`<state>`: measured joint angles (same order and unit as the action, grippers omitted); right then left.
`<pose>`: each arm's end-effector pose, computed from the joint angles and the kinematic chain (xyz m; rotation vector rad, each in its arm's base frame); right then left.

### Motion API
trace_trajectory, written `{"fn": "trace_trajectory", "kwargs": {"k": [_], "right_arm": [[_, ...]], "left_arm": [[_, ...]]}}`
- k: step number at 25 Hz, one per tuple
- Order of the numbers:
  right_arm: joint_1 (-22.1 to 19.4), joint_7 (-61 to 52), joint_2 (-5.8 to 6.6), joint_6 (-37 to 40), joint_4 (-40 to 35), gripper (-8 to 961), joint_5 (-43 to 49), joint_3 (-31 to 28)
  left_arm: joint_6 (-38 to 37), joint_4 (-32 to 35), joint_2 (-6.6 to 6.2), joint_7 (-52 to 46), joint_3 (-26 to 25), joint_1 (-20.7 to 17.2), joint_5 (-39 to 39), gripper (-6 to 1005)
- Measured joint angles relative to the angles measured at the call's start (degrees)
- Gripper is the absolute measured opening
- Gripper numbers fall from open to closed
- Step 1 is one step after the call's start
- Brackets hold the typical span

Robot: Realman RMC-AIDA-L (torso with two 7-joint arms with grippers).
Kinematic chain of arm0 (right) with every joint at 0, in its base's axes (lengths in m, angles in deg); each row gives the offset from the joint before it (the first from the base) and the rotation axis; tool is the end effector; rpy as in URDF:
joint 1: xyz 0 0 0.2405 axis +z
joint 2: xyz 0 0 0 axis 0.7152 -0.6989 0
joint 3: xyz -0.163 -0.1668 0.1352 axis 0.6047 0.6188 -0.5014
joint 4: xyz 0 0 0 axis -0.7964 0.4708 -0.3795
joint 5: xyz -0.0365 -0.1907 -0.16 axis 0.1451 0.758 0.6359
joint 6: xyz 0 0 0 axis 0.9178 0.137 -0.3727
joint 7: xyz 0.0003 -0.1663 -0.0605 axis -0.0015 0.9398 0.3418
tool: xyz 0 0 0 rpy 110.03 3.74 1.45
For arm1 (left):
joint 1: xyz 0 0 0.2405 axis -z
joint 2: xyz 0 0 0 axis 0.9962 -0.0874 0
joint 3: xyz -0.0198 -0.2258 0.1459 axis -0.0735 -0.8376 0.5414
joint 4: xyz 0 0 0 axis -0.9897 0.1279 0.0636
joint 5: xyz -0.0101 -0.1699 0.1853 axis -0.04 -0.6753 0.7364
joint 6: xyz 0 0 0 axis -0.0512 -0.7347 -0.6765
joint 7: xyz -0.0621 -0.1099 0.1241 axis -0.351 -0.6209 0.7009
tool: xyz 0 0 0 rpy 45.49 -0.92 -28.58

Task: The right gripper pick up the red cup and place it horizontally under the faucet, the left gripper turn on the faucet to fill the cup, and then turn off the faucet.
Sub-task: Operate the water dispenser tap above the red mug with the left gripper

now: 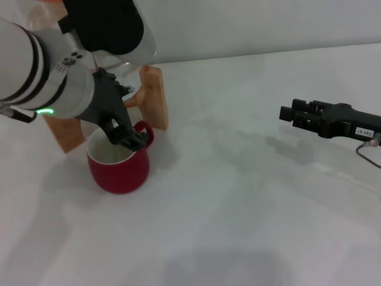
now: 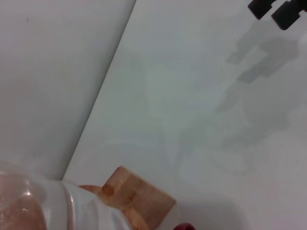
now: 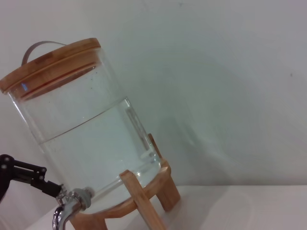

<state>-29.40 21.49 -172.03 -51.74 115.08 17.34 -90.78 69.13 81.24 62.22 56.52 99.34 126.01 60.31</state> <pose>0.3326 0.3808 0.0171 -2.2677 0.9599 0.9152 -0.0526 0.4002 -0.0425 -2.6090 -0.0167 0.5194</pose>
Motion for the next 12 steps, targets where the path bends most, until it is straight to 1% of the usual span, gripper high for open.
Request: {"fn": "trace_trajectory", "kwargs": {"k": [12], "right_arm": [[0.0, 0.0, 0.12, 0.0, 0.0, 529, 0.0, 0.0]], "left_arm": [[-0.7, -0.3, 0.00, -0.1, 0.0, 0.1, 0.4, 892]]}}
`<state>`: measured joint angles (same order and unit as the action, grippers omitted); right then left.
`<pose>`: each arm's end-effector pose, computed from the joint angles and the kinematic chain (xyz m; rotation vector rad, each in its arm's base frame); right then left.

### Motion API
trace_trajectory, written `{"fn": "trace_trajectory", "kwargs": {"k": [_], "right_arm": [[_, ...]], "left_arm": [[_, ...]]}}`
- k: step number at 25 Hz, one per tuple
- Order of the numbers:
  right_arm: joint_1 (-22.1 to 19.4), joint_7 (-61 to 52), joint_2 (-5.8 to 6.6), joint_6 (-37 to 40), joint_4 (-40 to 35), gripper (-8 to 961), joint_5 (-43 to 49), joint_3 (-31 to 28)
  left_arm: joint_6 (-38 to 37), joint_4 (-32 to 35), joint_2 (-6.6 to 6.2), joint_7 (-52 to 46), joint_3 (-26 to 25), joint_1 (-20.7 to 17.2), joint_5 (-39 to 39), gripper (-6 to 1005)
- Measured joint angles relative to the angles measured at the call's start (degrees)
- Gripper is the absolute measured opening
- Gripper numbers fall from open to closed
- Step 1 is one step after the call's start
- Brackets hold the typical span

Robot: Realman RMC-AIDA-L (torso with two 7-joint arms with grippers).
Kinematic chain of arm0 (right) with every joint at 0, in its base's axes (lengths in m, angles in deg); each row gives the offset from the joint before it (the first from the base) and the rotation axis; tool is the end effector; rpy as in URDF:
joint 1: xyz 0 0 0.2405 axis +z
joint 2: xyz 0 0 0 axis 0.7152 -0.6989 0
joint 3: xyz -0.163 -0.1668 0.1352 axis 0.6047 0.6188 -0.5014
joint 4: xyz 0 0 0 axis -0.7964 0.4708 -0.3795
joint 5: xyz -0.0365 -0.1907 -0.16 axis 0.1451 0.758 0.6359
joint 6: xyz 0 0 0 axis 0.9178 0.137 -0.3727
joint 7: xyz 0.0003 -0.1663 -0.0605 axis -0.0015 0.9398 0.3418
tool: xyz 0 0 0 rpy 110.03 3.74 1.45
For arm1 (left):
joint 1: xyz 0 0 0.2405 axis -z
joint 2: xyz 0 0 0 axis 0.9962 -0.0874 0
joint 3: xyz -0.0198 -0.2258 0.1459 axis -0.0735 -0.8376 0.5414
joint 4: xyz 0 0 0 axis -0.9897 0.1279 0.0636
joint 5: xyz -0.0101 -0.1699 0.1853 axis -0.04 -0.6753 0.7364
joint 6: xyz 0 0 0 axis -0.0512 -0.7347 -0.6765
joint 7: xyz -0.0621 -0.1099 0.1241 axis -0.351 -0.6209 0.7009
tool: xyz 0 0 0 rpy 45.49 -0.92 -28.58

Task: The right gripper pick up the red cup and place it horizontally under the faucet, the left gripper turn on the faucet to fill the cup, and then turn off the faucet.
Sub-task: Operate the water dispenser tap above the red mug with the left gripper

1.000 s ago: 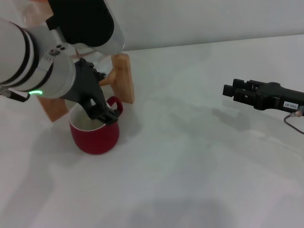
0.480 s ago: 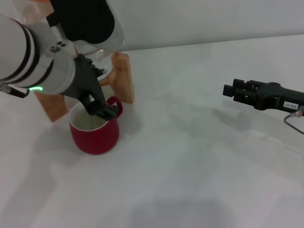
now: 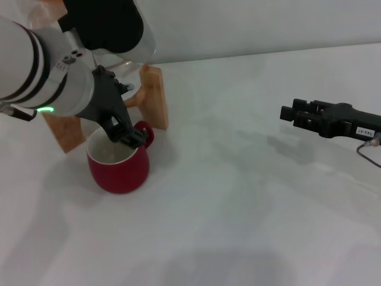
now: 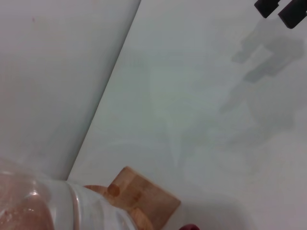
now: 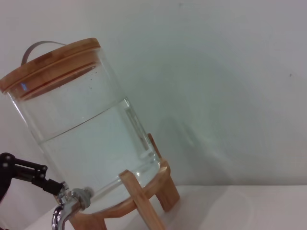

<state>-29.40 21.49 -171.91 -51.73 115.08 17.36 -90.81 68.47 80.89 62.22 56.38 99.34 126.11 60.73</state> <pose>0.3331 0.3809 0.0181 -2.2673 0.9586 0.9126 -0.0527 0.4027 -0.0424 -2.5989 -0.0180 0.5161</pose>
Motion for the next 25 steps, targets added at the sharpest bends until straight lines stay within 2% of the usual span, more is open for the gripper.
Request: {"fn": "trace_trajectory", "kwargs": {"k": [25], "right_arm": [[-0.3, 0.0, 0.01, 0.1, -0.1, 529, 0.4, -0.5]], "left_arm": [[-1.6, 1.3, 0.09, -1.1, 2.9, 0.5, 1.6, 892]]}}
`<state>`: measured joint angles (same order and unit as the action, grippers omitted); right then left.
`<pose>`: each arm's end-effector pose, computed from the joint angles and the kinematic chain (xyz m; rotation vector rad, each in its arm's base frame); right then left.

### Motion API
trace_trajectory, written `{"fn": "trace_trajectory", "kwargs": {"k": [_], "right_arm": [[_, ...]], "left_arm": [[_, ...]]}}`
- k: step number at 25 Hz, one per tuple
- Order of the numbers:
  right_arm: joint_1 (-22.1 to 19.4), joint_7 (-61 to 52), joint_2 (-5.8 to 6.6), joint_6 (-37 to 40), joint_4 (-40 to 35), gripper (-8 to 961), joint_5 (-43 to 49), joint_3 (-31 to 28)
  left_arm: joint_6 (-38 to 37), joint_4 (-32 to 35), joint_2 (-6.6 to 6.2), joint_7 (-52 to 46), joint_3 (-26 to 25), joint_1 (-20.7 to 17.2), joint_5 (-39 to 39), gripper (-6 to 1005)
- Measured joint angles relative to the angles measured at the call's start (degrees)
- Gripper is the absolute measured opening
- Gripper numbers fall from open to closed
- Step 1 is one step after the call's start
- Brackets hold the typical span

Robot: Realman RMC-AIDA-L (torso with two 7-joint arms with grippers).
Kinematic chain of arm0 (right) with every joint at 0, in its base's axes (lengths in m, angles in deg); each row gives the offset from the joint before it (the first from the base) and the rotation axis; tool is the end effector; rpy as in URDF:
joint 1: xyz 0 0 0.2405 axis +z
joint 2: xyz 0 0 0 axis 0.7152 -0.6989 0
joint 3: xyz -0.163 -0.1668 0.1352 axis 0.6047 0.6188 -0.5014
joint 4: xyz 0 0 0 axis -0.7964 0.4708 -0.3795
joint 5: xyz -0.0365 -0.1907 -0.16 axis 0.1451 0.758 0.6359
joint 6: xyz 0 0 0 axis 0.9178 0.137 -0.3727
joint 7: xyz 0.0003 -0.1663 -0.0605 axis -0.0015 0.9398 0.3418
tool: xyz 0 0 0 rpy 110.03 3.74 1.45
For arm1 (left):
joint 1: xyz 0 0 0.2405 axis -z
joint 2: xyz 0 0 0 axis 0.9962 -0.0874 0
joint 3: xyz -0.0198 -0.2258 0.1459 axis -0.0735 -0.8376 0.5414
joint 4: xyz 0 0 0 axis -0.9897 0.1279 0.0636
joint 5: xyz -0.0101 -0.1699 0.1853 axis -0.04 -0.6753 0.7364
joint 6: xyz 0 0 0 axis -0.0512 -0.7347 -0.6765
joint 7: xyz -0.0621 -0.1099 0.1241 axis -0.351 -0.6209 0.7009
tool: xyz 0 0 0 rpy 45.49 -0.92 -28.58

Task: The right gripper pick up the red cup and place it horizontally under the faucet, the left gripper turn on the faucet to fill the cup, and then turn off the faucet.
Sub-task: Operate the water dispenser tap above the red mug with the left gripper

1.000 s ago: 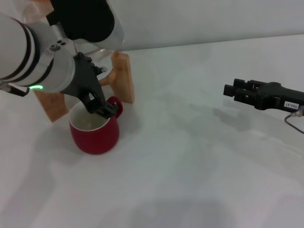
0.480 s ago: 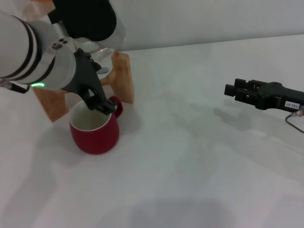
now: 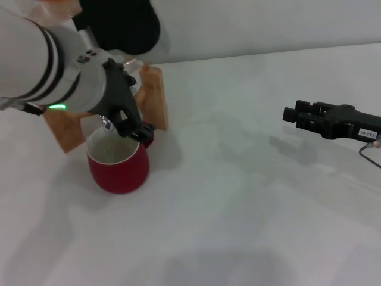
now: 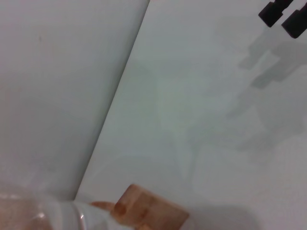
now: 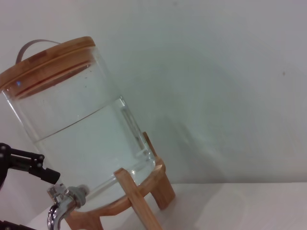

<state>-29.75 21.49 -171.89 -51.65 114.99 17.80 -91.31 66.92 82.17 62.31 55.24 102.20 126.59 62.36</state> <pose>0.3374 0.3789 0.0193 -2.2581 0.9670 0.9036 -0.0399 0.3992 -0.0488 -2.5744 0.0508 0.5079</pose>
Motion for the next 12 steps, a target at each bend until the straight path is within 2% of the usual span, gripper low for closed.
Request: {"fn": "trace_trajectory", "kwargs": {"k": [12], "right_arm": [[-0.1, 0.0, -0.05, 0.0, 0.0, 529, -0.1, 0.0]], "left_arm": [[-1.3, -0.5, -0.01, -0.3, 3.0, 0.2, -0.1, 892]]}}
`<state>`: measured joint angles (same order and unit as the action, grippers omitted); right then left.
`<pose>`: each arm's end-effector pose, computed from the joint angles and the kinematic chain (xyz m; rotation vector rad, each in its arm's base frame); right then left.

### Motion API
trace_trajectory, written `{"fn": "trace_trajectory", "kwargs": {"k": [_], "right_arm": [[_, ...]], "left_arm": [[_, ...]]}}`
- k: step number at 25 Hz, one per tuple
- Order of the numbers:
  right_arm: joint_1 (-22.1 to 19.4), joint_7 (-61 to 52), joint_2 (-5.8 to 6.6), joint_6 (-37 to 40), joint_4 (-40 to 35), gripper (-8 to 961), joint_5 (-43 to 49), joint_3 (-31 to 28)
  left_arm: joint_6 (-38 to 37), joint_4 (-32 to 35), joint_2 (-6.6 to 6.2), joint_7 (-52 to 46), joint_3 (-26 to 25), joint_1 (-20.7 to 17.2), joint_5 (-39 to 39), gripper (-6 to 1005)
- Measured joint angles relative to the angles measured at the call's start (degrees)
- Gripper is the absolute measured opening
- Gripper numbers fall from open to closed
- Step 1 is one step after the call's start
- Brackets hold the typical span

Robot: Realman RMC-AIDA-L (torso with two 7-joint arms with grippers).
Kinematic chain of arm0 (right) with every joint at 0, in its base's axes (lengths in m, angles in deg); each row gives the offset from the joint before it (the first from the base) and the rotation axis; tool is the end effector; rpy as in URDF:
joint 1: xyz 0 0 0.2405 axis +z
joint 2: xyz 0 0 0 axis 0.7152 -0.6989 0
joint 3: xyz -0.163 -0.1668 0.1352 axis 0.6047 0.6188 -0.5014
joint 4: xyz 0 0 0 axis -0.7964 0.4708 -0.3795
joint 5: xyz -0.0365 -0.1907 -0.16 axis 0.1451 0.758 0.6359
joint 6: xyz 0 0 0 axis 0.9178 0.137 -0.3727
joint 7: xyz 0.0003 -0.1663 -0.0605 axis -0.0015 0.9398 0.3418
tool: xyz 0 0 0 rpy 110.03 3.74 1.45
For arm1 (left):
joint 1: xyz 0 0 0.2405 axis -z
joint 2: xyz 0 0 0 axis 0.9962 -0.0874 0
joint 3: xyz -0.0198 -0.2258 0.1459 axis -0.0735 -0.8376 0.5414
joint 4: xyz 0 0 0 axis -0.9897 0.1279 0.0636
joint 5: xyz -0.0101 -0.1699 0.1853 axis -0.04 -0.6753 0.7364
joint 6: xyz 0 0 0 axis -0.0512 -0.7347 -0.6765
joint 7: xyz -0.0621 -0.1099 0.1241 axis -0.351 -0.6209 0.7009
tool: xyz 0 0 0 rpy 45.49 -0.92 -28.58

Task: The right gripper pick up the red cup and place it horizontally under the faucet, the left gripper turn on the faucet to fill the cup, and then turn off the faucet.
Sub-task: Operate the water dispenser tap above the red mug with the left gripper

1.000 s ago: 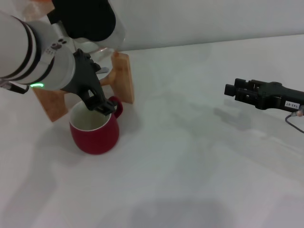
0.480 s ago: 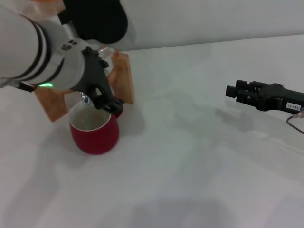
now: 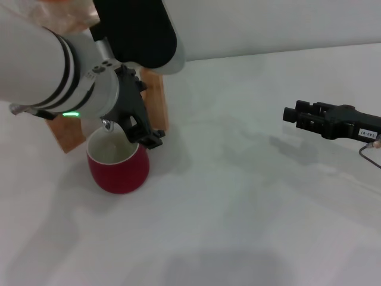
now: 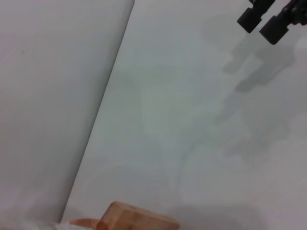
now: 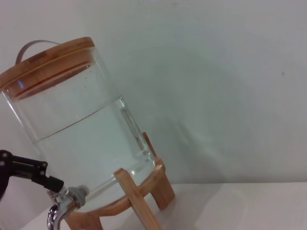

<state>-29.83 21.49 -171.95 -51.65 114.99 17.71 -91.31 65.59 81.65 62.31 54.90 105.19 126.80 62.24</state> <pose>0.3376 0.3785 0.0190 -2.2560 0.9690 0.9059 -0.0362 0.3931 -0.0625 -2.5905 0.1020 0.5180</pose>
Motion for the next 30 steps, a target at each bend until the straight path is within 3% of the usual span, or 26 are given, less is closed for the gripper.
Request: {"fn": "trace_trajectory", "kwargs": {"k": [30], "right_arm": [[0.0, 0.0, -0.02, 0.0, 0.0, 529, 0.0, 0.0]], "left_arm": [[-0.5, -0.7, 0.00, -0.5, 0.9, -1.0, 2.8, 892]]}}
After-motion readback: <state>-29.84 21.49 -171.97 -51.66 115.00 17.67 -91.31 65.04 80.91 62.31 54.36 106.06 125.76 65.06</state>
